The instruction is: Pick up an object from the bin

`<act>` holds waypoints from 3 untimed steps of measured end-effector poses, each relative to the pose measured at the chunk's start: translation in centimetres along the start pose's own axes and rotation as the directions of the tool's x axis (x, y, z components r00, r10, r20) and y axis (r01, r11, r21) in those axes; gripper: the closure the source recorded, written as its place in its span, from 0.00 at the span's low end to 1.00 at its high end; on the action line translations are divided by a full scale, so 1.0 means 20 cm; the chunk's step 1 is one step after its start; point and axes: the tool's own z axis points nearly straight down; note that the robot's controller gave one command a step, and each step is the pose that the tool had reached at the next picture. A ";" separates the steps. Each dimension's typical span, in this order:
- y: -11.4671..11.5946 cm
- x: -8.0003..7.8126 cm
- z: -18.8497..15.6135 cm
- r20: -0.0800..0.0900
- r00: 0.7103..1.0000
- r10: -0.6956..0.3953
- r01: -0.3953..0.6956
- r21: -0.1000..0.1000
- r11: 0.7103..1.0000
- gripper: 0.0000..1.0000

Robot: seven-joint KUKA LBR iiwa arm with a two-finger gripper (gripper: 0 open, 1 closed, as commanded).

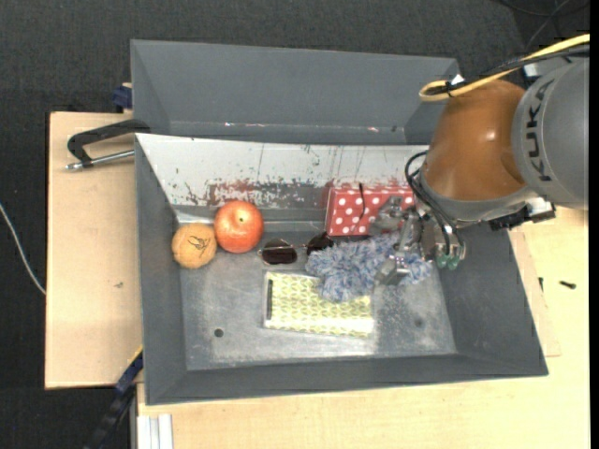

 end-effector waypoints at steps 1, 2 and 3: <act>0.02 -0.10 0.27 0.000 1.000 0.001 -0.001 -0.001 1.000 0.00; -0.05 -0.12 0.34 -0.008 0.999 0.040 -0.040 -0.011 0.999 1.00; -0.05 -0.12 0.34 -0.008 0.999 0.041 -0.041 -0.011 0.999 1.00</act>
Offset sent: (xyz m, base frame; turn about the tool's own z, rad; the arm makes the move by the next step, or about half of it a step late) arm 0.0191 -0.0184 -0.0750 0.0437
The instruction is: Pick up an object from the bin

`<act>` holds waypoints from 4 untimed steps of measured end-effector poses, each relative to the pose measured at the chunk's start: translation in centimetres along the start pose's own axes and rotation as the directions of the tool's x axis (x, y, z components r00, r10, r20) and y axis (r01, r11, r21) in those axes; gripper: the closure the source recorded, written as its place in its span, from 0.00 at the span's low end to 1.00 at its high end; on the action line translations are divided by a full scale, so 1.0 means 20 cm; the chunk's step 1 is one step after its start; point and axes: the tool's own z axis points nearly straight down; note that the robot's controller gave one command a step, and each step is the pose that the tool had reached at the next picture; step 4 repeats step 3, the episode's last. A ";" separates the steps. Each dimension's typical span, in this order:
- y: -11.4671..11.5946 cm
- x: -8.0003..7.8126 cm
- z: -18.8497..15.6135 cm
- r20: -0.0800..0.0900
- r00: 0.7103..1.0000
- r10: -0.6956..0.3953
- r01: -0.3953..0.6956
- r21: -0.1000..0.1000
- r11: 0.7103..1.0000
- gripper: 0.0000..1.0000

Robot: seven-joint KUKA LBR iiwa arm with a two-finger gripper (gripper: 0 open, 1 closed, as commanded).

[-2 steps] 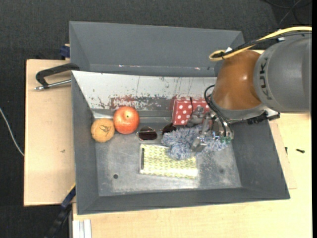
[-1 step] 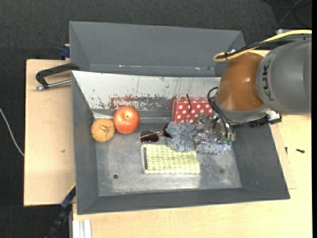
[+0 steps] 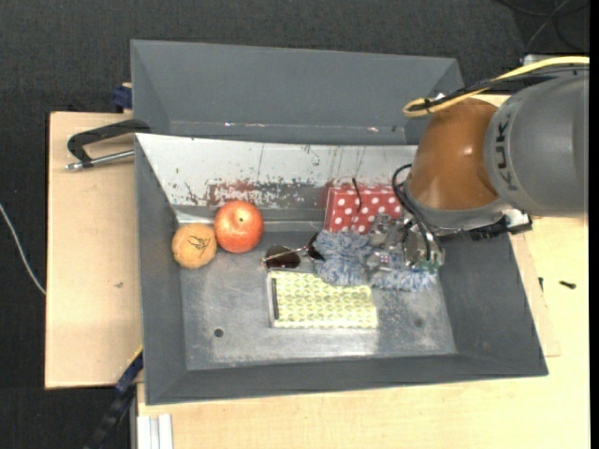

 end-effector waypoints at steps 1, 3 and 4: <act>0.00 0.00 0.00 0.000 1.000 0.000 0.000 0.000 1.000 1.00; 0.00 0.01 -0.05 0.002 1.000 -0.001 0.001 0.005 1.000 1.00; 0.00 0.01 -0.05 0.002 1.000 -0.001 0.001 0.005 1.000 1.00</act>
Offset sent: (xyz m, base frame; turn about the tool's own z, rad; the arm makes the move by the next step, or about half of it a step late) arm 0.0001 0.0001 0.0179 0.0000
